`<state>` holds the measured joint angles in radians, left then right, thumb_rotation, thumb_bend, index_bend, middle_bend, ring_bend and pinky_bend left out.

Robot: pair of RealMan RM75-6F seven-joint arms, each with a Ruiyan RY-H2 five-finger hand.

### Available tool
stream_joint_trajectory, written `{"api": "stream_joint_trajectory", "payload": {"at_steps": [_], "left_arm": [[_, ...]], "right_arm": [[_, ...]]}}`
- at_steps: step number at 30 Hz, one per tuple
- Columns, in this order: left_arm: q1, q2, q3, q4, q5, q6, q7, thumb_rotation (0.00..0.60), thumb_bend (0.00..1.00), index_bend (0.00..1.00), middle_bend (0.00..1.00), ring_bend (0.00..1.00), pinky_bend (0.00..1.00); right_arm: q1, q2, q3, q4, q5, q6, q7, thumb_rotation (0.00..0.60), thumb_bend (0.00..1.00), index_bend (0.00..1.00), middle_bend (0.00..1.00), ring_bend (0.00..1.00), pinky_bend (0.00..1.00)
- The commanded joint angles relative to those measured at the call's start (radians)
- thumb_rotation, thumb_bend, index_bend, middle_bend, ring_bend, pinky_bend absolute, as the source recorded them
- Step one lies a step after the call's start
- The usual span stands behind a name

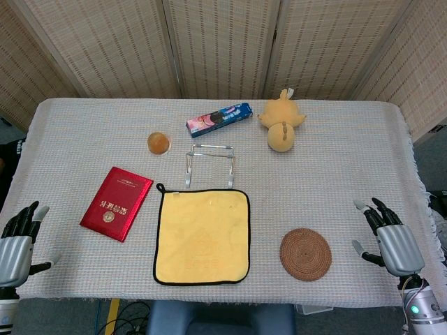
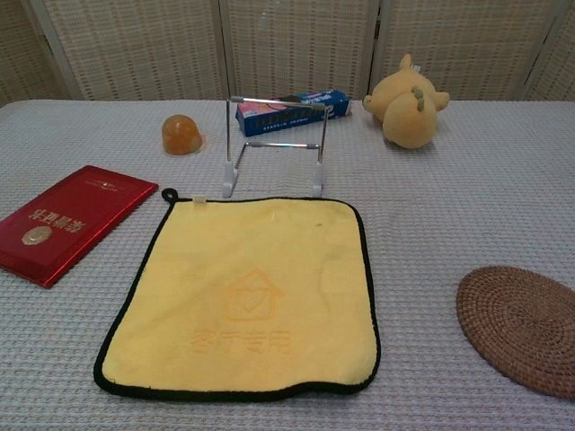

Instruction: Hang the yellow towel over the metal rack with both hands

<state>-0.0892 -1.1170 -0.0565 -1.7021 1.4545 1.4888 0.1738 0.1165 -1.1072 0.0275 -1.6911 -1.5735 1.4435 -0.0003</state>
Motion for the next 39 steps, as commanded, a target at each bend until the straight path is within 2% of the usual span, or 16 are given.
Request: {"api": "stream_joint_trajectory", "payload": {"at_steps": [1,11,14,17,20,24,28,31,33,39], "left_arm": [[-0.001,0.000,0.001,0.001,0.000,-0.003,-0.001,0.600,0.04,0.11,0.00,0.00,0.14],[-0.014,0.015,0.014,0.013,0.047,-0.012,-0.029,0.600,0.04,0.12,0.00,0.00,0.15],[-0.023,0.020,0.017,0.023,0.075,-0.013,-0.043,0.600,0.04,0.15,0.00,0.01,0.21],[-0.034,0.021,0.020,0.030,0.105,-0.015,-0.065,0.600,0.04,0.17,0.05,0.07,0.30],[-0.049,0.020,0.031,0.042,0.155,-0.017,-0.088,0.600,0.06,0.21,0.16,0.21,0.48],[-0.073,0.018,0.043,0.066,0.209,-0.025,-0.124,0.600,0.11,0.27,0.32,0.37,0.66],[-0.113,0.025,0.061,0.082,0.268,-0.063,-0.154,0.600,0.11,0.33,0.53,0.55,0.86],[-0.142,0.025,0.075,0.092,0.313,-0.087,-0.170,0.600,0.11,0.36,0.71,0.68,0.94],[-0.161,0.025,0.087,0.094,0.344,-0.105,-0.177,0.600,0.11,0.38,0.78,0.73,0.98],[-0.214,0.007,0.117,0.089,0.418,-0.155,-0.178,0.600,0.11,0.42,0.93,0.87,1.00]], "right_arm": [[0.002,-0.002,0.001,0.001,0.002,-0.003,0.000,0.600,0.30,0.08,0.21,0.11,0.18],[0.005,-0.006,0.006,0.008,-0.003,0.003,0.010,0.600,0.30,0.08,0.22,0.12,0.19],[0.007,-0.005,0.003,0.009,-0.012,0.004,0.011,0.600,0.30,0.08,0.22,0.12,0.20],[0.010,-0.003,0.000,0.007,-0.023,0.002,0.010,0.600,0.30,0.08,0.22,0.12,0.20],[0.019,-0.002,-0.006,0.005,-0.036,-0.009,0.009,0.600,0.30,0.08,0.23,0.12,0.20],[0.034,-0.002,-0.011,0.001,-0.052,-0.029,0.006,0.600,0.30,0.08,0.23,0.14,0.20],[0.055,-0.004,-0.016,-0.003,-0.075,-0.053,0.000,0.600,0.30,0.08,0.26,0.17,0.23],[0.073,-0.004,-0.024,-0.010,-0.090,-0.080,-0.010,0.600,0.30,0.08,0.30,0.21,0.25],[0.084,-0.004,-0.027,-0.015,-0.096,-0.097,-0.019,0.600,0.30,0.08,0.34,0.24,0.27],[0.118,-0.006,-0.035,-0.024,-0.107,-0.149,-0.036,0.600,0.30,0.08,0.44,0.37,0.38]]}}
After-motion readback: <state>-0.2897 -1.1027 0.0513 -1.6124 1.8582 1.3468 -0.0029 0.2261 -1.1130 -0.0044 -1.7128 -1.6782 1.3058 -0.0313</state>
